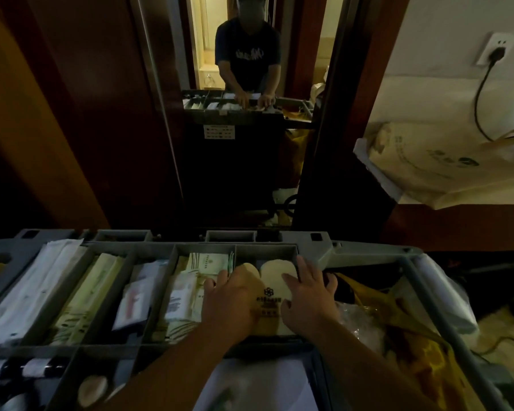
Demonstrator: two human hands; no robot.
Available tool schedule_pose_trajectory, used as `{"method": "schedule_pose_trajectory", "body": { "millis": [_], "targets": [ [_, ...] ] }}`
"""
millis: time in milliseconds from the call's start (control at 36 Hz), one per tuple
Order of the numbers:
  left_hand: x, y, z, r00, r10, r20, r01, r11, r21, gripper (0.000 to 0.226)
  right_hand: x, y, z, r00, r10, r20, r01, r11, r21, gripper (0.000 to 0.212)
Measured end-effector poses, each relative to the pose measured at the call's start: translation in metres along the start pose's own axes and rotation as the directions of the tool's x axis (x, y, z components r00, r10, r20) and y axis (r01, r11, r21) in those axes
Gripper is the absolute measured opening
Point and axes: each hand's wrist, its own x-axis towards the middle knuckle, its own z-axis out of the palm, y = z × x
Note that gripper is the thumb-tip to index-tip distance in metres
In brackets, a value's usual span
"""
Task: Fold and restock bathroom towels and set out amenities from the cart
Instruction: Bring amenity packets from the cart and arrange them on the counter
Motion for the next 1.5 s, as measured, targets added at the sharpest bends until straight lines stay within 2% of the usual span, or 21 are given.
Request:
{"method": "schedule_pose_trajectory", "body": {
  "millis": [111,194,306,389,500,611,750,833,917,972,1028,1056,1111,1194,1306,1333,1389,1444,1500],
  "targets": [
    [0.004,0.006,0.010,1.000,-0.007,-0.030,0.007,1.000,0.022,0.085,0.005,-0.004,0.005,0.999,-0.049,-0.009,0.049,0.998,-0.030,0.066],
    [0.009,0.008,0.017,0.998,0.040,0.044,-0.043,0.997,0.059,0.098,0.010,-0.004,0.011,0.992,-0.121,0.030,0.124,0.983,-0.138,0.065],
    [0.014,0.010,0.018,0.992,0.089,0.091,-0.101,0.985,0.143,0.101,0.013,-0.003,0.013,0.988,-0.136,0.075,0.151,0.953,-0.263,0.068],
    [0.018,0.011,0.018,0.986,0.066,0.152,-0.090,0.984,0.152,0.099,0.014,-0.005,0.011,0.984,-0.132,0.119,0.164,0.932,-0.322,0.068],
    [0.020,0.014,0.017,0.973,0.056,0.223,-0.097,0.979,0.179,0.099,0.015,-0.007,0.012,0.980,-0.122,0.154,0.171,0.918,-0.357,0.068],
    [0.018,0.014,0.015,0.977,0.065,0.201,-0.096,0.984,0.152,0.097,0.015,-0.007,0.008,0.980,-0.117,0.163,0.168,0.922,-0.348,0.068],
    [0.005,0.009,0.009,0.993,0.118,0.032,-0.114,0.988,-0.104,0.083,0.008,-0.006,-0.002,0.984,-0.121,0.128,0.143,0.975,-0.173,0.070],
    [-0.009,0.001,0.000,0.996,0.038,-0.086,-0.058,0.968,-0.242,0.062,-0.004,-0.013,-0.011,0.995,-0.060,0.081,0.061,0.998,-0.005,0.066],
    [-0.031,-0.006,-0.022,0.979,-0.063,-0.196,-0.035,0.886,-0.462,0.057,-0.020,-0.030,-0.021,0.999,-0.003,-0.042,0.014,0.966,0.257,0.050],
    [-0.050,-0.013,-0.042,0.960,-0.139,-0.242,-0.024,0.824,-0.566,0.038,-0.030,-0.046,-0.026,0.991,-0.004,-0.137,0.053,0.934,0.353,0.034],
    [-0.075,-0.021,-0.062,0.944,-0.179,-0.276,-0.027,0.795,-0.607,0.022,-0.040,-0.067,-0.029,0.963,-0.035,-0.267,0.162,0.867,0.471,0.013],
    [-0.089,-0.026,-0.071,0.943,-0.185,-0.276,-0.024,0.791,-0.612,0.025,-0.046,-0.079,-0.034,0.946,-0.054,-0.320,0.221,0.831,0.511,0.006],
    [-0.117,-0.038,-0.087,0.937,-0.202,-0.283,-0.011,0.796,-0.605,0.032,-0.061,-0.107,-0.050,0.923,-0.093,-0.373,0.299,0.783,0.545,0.010],
    [-0.159,-0.058,-0.114,0.893,-0.303,-0.332,0.048,0.798,-0.600,0.020,-0.079,-0.149,-0.073,0.870,-0.159,-0.467,0.423,0.728,0.540,0.002],
    [-0.217,-0.076,-0.160,0.726,-0.448,-0.522,0.197,0.862,-0.467,0.017,-0.105,-0.203,-0.101,0.772,-0.269,-0.576,0.587,0.648,0.485,0.018],
    [-0.232,-0.080,-0.168,0.703,-0.477,-0.528,0.239,0.857,-0.456,0.011,-0.113,-0.215,-0.108,0.756,-0.313,-0.574,0.624,0.608,0.491,0.024],
    [-0.262,-0.091,-0.183,0.652,-0.525,-0.547,0.252,0.831,-0.497,0.018,-0.129,-0.240,-0.122,0.719,-0.397,-0.570,0.688,0.517,0.509,0.033],
    [-0.294,-0.104,-0.195,0.573,-0.536,-0.620,0.241,0.833,-0.497,0.026,-0.147,-0.264,-0.135,0.660,-0.460,-0.594,0.751,0.421,0.508,0.036],
    [-0.325,-0.113,-0.207,0.518,-0.529,-0.672,0.243,0.844,-0.478,0.023,-0.169,-0.289,-0.144,0.598,-0.507,-0.621,0.800,0.326,0.504,0.037]
  ]
}}
